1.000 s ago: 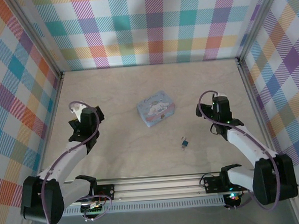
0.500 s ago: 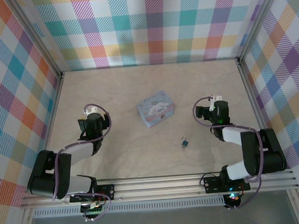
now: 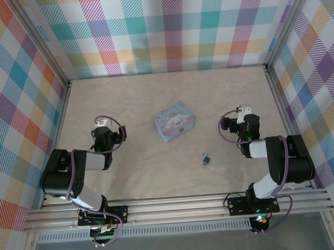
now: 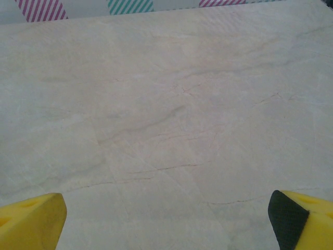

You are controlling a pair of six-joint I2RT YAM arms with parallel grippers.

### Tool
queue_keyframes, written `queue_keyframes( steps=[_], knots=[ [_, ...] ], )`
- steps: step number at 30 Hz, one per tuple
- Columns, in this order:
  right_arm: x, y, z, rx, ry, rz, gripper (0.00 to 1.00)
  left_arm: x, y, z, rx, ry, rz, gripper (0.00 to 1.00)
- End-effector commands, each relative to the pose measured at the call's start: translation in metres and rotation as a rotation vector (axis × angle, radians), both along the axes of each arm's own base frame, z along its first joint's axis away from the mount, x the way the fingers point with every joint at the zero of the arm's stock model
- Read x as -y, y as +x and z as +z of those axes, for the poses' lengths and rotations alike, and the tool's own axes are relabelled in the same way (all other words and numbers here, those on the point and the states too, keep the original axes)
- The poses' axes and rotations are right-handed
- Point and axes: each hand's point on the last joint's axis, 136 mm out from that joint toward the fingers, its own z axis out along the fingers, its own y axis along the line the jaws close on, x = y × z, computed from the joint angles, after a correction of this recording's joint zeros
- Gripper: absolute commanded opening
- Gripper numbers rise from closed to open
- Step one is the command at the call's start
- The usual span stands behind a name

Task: Unlock the padlock with the key

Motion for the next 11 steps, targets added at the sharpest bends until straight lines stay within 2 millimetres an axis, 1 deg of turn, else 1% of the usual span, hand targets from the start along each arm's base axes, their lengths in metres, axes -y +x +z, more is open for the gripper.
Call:
queue_keyframes(
  steps=[1, 11],
  knots=[
    [-0.0012, 0.0068, 0.0131, 0.046, 0.007, 0.015, 1.00, 0.0029, 0.0075, 0.0065, 0.017, -0.044, -0.029, 1.00],
    [-0.0025, 0.0074, 0.0128, 0.042, 0.007, 0.022, 1.00, 0.0027, 0.0076, 0.0072, 0.019, -0.042, -0.029, 1.00]
  ],
)
